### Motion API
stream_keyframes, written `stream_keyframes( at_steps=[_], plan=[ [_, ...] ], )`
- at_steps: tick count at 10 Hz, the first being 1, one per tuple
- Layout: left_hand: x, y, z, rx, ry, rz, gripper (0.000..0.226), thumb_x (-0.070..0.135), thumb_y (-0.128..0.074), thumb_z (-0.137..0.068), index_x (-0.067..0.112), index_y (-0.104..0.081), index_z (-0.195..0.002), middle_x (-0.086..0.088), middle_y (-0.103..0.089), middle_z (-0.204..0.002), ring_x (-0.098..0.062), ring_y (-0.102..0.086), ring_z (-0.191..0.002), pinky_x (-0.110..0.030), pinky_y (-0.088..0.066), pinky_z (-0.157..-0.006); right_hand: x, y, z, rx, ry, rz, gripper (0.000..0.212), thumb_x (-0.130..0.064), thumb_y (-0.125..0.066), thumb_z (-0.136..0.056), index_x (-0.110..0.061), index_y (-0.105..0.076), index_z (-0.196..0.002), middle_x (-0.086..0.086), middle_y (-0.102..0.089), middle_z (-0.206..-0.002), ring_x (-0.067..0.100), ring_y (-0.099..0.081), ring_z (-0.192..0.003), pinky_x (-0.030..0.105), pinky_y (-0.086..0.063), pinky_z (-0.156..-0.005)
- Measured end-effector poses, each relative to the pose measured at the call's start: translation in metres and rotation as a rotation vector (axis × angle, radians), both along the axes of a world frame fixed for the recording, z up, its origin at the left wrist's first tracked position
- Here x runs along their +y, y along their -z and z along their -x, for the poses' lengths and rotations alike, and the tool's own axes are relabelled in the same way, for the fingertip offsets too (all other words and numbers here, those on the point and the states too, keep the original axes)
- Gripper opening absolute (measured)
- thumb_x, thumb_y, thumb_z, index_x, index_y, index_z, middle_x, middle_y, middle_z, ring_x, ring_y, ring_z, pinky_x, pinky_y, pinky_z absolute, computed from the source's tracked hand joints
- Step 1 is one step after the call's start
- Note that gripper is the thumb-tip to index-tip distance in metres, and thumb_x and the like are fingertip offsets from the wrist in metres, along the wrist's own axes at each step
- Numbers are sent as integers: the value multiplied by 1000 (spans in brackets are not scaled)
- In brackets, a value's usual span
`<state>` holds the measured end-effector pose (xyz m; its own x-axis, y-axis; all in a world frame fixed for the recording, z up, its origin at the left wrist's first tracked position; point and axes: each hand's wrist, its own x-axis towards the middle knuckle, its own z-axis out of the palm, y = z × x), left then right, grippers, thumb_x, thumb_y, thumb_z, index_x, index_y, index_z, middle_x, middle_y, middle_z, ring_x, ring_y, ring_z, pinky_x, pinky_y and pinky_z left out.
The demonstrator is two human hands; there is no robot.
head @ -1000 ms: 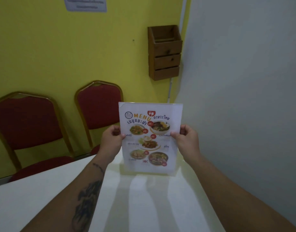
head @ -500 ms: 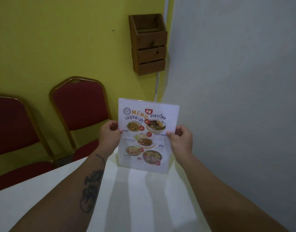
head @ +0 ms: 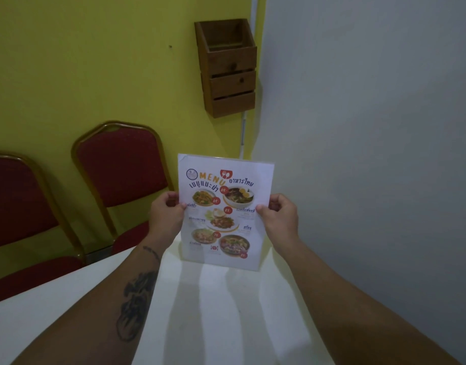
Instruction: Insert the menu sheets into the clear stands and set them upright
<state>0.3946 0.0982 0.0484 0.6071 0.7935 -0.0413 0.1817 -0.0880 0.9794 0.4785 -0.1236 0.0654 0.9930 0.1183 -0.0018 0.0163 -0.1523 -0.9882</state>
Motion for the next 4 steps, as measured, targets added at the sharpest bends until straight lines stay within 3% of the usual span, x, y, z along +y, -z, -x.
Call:
stream_keyframes(
  at_steps=[2,3,4],
  plan=[
    [-8,-9,6,31,1,24,27,0,-64,-81,27,-62,-86,1,-70,-94,-25,-68,-93,-53,-58,-86,-6,-3,-1,10,-48,11,14,-3,-66,-85,-16,-67,-81,2,-74,-82,19,-70,-77,29,-53,-65],
    [-16,-15,13,85,-13,12,29,-2,-62,-82,19,-58,-103,-3,-64,-105,-20,-61,-89,-41,-55,-79,-11,-4,0,16,-81,23,13,-5,-66,-86,-17,-67,-89,3,-74,-85,23,-72,-83,31,-55,-70],
    [-19,-18,20,109,-49,15,46,-1,-65,-80,14,-56,-123,-7,-56,-118,-23,-57,-97,-30,-47,-66,-15,-6,-1,2,-42,-27,23,-9,-69,-80,-26,-63,-93,7,-72,-90,28,-73,-90,45,-61,-81]
  ],
)
